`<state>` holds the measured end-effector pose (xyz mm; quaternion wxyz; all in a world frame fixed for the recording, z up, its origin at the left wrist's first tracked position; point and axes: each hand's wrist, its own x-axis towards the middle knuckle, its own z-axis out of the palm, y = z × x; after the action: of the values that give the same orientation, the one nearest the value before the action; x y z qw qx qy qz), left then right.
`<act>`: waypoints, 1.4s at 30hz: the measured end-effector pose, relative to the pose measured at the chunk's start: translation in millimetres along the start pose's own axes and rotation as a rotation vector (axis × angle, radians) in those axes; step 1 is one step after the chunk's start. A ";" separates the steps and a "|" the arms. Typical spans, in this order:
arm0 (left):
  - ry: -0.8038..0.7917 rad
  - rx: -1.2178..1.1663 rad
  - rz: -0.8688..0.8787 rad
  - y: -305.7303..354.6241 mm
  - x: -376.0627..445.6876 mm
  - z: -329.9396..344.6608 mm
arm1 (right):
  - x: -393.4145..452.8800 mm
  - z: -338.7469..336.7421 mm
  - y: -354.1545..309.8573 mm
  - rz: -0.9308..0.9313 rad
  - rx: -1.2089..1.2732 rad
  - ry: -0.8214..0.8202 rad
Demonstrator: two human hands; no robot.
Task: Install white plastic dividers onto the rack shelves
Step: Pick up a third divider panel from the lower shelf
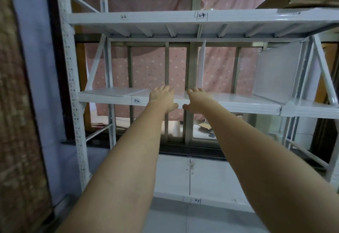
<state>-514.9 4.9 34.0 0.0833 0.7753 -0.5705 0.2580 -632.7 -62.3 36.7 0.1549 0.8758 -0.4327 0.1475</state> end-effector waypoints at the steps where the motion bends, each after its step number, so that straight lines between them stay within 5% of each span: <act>1: -0.013 0.017 -0.010 -9.2 -5.2 1.8 | 2.0 0.9 -10.4 -0.025 0.002 -0.004; 20: -0.143 0.190 -0.321 -203.2 -92.2 33.2 | 39.6 21.9 -237.9 -0.407 0.146 0.035; 32: -0.149 0.190 -0.304 -325.1 -78.6 95.4 | 98.2 65.7 -363.1 -0.327 0.147 -0.005; 42: -0.190 0.119 -0.270 -356.4 -39.4 168.6 | 149.7 118.5 -392.7 -0.253 0.068 -0.101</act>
<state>-141.5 86.1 -70.4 0.0170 0.8693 -0.4504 0.2032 -215.3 10.6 -68.6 0.1207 0.9343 -0.3210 0.0971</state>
